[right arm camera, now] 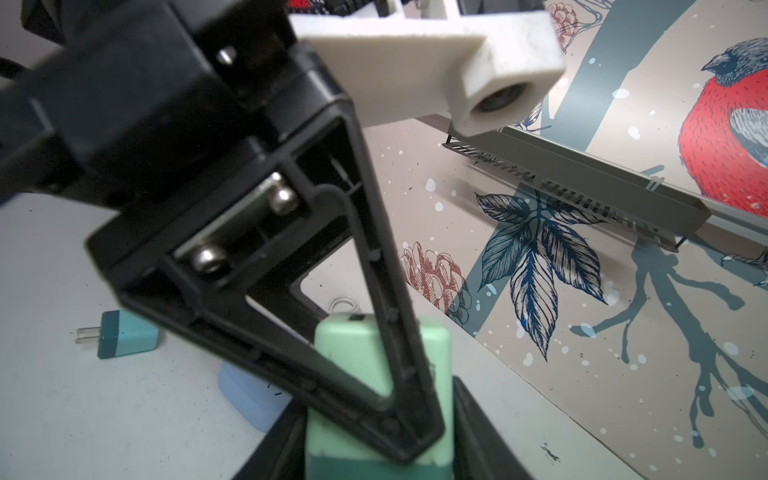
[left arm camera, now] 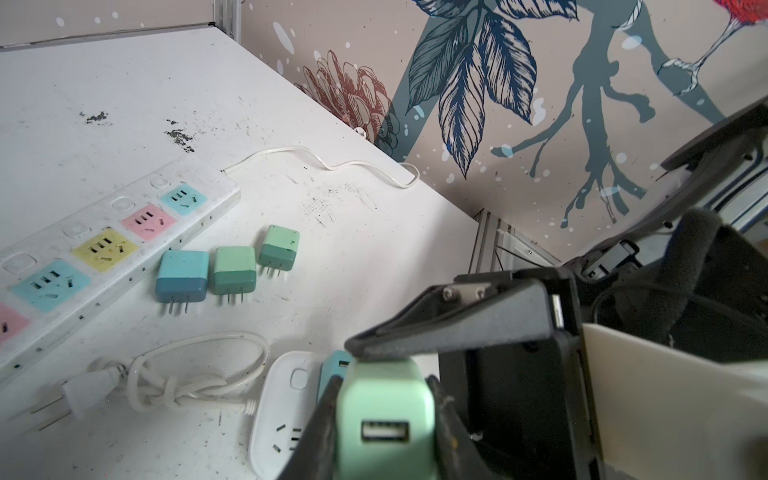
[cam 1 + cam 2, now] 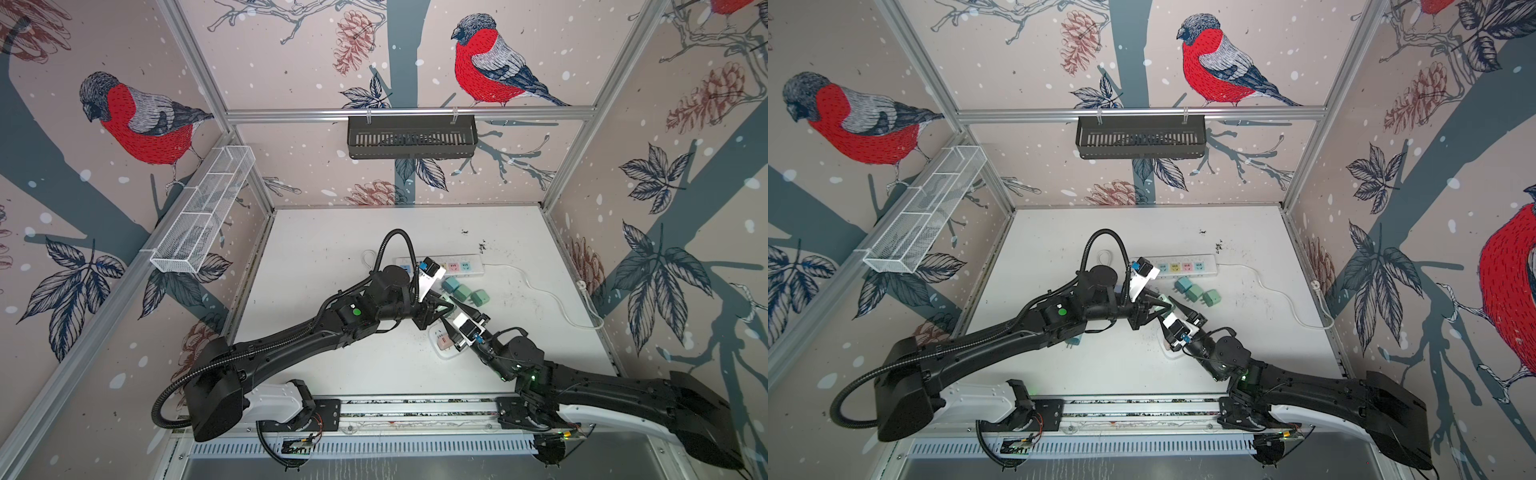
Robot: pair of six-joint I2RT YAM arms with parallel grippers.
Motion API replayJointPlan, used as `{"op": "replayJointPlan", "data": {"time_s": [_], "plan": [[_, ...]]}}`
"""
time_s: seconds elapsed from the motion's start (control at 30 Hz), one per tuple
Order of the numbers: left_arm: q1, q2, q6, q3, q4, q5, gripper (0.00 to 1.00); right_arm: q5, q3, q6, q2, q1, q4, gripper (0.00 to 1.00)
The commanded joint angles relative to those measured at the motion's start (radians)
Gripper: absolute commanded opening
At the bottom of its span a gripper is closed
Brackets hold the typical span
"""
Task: Insert the plug
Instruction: 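Close the left gripper on the light green adapter held by the right gripper, then open the right gripper and pull back while the left gripper holds the adapter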
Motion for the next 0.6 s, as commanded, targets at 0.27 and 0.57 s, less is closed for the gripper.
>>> {"op": "replayJointPlan", "data": {"time_s": [0.27, 0.57], "plan": [[0.102, -0.134, 0.065, -0.082, 0.011, -0.254, 0.0, -0.01, -0.039, 0.131, -0.085, -0.1, 0.035, 1.0], [0.147, -0.263, 0.282, -0.259, 0.138, -0.379, 0.0, -0.032, -0.063, 0.226, -0.149, -0.198, 0.014, 1.0]]}}
